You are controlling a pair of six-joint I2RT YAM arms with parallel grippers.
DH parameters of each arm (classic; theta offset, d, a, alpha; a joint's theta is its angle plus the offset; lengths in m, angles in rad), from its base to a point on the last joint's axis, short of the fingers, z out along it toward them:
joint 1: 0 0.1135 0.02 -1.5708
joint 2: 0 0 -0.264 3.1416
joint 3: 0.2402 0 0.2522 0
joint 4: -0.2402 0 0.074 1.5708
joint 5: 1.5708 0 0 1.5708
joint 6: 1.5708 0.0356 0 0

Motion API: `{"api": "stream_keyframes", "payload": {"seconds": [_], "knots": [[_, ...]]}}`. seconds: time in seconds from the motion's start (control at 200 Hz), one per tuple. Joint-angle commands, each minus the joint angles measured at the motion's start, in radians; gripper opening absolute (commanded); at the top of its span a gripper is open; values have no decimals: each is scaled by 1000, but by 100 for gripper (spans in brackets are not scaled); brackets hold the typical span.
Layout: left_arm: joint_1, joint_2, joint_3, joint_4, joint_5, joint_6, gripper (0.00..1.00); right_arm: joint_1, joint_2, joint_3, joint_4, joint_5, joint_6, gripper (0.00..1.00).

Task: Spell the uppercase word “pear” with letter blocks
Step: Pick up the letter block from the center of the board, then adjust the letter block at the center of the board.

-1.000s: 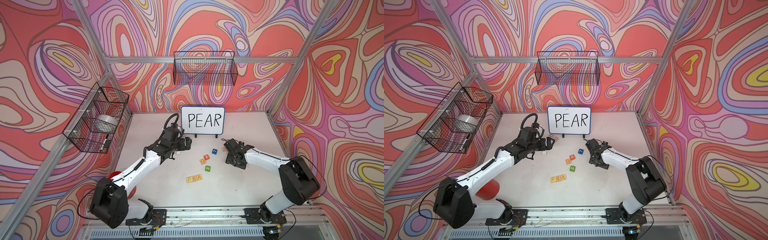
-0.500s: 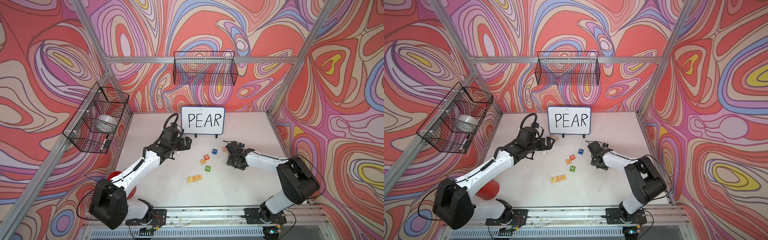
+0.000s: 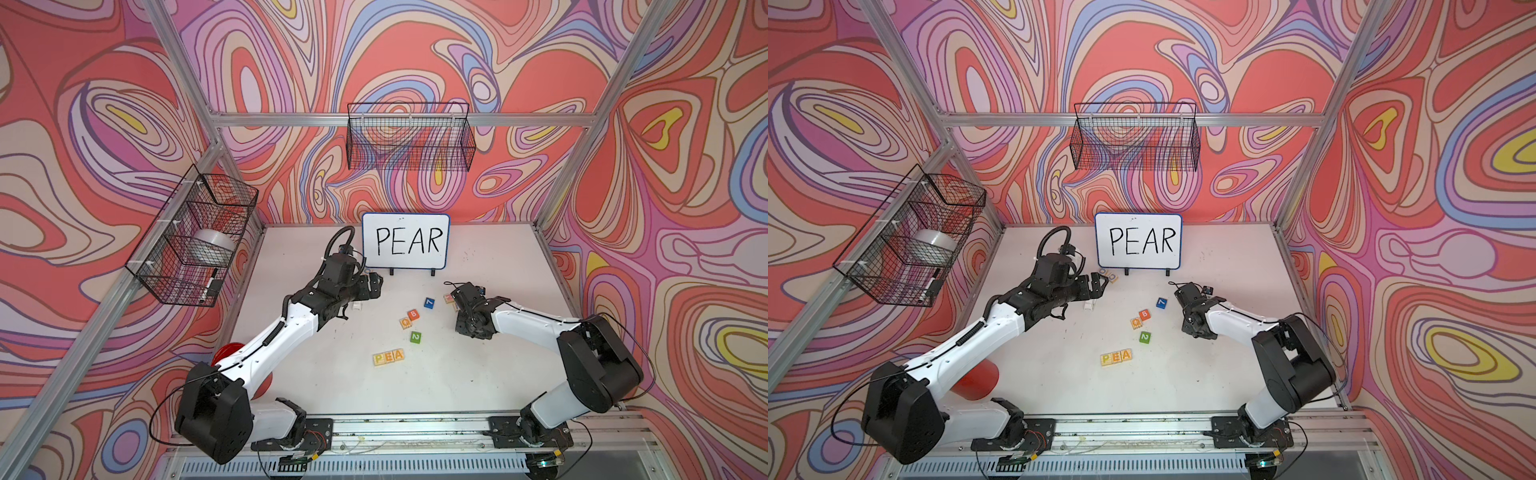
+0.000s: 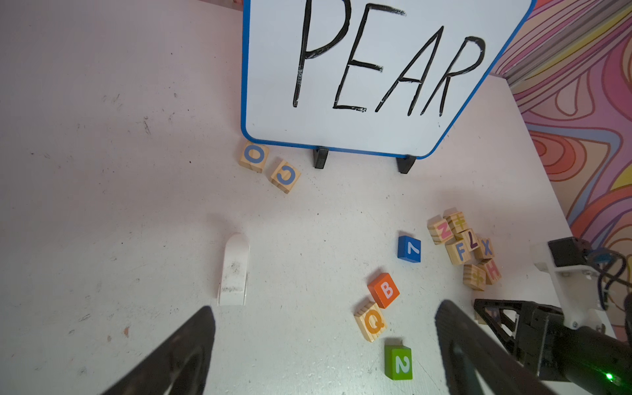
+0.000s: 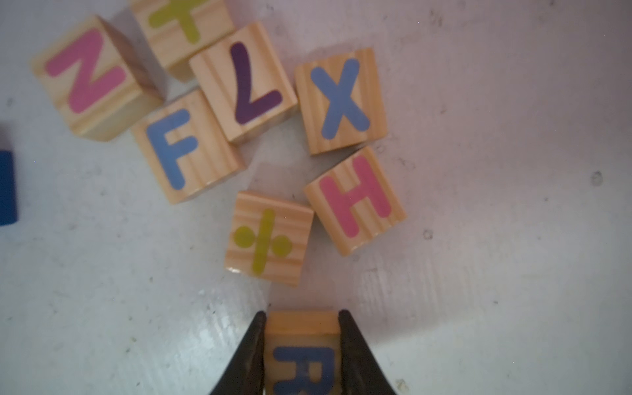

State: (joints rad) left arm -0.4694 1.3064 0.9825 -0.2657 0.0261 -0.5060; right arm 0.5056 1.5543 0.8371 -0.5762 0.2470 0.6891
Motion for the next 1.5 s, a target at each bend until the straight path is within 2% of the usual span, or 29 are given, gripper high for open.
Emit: {"api": "stream_keyframes", "payload": {"seconds": [0.0,0.125,0.28,0.571,0.786,1.107,1.357,1.498], "knots": [[4,-38,-20,-15,2,-13,96,66,-41,74,-42,-10,-109,25],[5,-63,-36,-24,1,-19,96,169,-8,128,-45,-71,-210,25],[5,-125,-77,-32,-11,-35,96,281,57,155,-66,-160,-268,24],[3,-211,-137,-28,1,-78,96,418,149,162,-48,-171,-243,24],[4,-254,-166,-30,-1,-90,96,427,245,194,21,-113,-204,24],[5,-295,-187,-47,-35,-89,96,424,374,310,30,-77,-241,23],[5,-297,-194,-44,-38,-91,96,424,335,336,-15,-59,-284,23],[5,-292,-194,-37,-37,-91,96,424,276,289,-45,-63,-313,23]]}}
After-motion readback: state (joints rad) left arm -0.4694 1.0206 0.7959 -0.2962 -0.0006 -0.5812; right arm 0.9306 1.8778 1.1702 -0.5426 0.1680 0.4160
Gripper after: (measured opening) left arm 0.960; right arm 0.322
